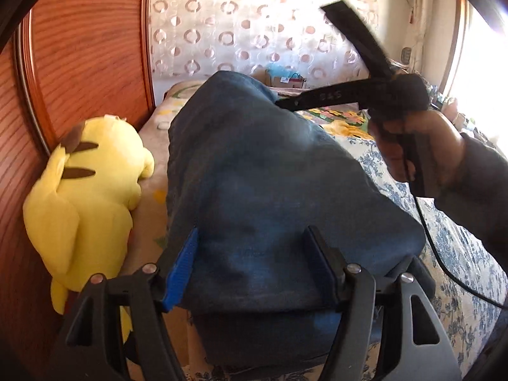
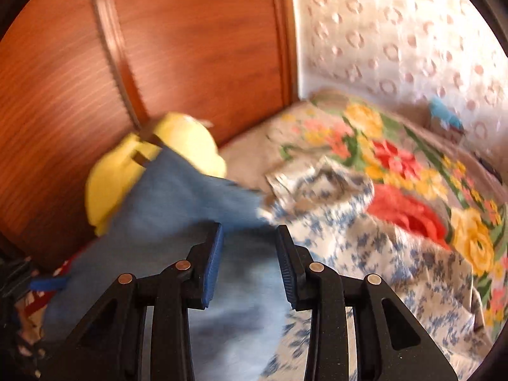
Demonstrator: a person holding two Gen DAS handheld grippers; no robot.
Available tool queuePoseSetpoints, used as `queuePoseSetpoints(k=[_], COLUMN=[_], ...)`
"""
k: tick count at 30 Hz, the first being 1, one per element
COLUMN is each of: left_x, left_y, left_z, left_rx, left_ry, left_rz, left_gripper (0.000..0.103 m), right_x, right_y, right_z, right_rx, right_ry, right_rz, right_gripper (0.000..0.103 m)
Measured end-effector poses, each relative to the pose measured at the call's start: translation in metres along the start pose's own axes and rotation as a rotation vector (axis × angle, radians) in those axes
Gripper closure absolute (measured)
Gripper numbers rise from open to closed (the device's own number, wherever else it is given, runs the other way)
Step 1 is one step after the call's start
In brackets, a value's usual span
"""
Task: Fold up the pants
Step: 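Lower the folded jeans onto the bed beside the plush toy and open both grippers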
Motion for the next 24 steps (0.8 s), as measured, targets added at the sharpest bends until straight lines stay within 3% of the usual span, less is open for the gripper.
queuePoseSetpoints(k=[5,9,15,20,24], left_x=[0.0,0.013,0.033,0.008,-0.026], left_y=[0.001,-0.007,-0.049,-0.093,-0.113], left_z=[0.001,0.001,0.015,0.024,0.013], left_rx=[-0.009,0.009,-0.053,-0.105,-0.08], left_ry=[-0.002,0.02,0.032,0.054,0.056], left_rz=[0.01,0.026,0.089,0.06,0.01], left_gripper=[0.036,0.036,0.036,0.042,0.048], right_x=[-0.034,-0.021,0.033,0.063,0.074], right_y=[0.021,0.031,0.042,0.061,0.08], right_z=[0.02,0.03,0.015,0.002,-0.004], right_rx=[-0.021,-0.063,-0.053,-0.061,-0.066], right_ry=[0.048,0.03,-0.005,-0.031,-0.049], right_rz=[-0.078,-0.044,0.063,0.095,0.087], right_gripper=[0.07,0.07,0.07,0.07,0.07])
Point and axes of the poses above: each gripper's, at about its wrist camera, not at the fingertips, and x roughly against the way its jaws point, z to its right, y to its underside, the point moved 7 cm from there along -x, roughly the way its jaws point, and after that the axes turned 8 degrees about -z, right-handed, at the moved point
